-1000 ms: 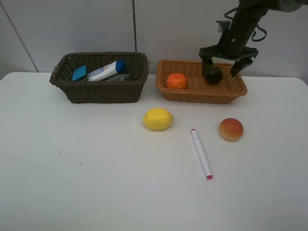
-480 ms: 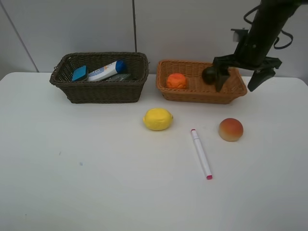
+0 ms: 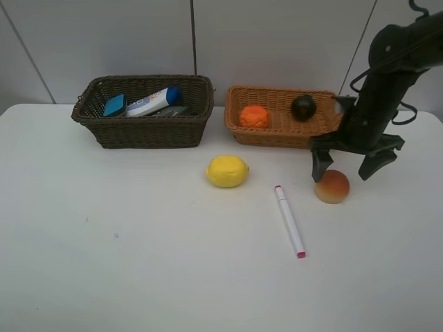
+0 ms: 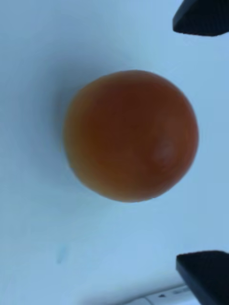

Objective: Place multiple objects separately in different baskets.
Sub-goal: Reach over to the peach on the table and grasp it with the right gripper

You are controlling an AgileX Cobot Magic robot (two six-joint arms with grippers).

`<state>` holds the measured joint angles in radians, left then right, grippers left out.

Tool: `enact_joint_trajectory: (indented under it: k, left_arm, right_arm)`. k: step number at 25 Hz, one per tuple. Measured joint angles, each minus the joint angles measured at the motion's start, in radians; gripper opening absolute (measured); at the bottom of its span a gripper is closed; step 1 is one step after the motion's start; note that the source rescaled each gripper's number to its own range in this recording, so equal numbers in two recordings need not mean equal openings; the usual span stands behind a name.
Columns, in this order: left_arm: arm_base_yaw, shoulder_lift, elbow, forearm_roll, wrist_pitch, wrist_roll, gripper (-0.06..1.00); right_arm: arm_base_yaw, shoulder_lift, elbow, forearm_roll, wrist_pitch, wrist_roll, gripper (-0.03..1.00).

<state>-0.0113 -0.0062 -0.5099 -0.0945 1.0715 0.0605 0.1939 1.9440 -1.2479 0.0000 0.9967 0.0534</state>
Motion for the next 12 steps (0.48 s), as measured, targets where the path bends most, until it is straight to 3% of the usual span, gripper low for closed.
enact_joint_trajectory:
  k: [12]
  left_arm:
    - [0.0, 0.0, 0.0, 0.0, 0.0, 0.0, 1.0]
  right_arm:
    - [0.0, 0.119, 0.007, 0.0, -0.126, -0.027, 1.0]
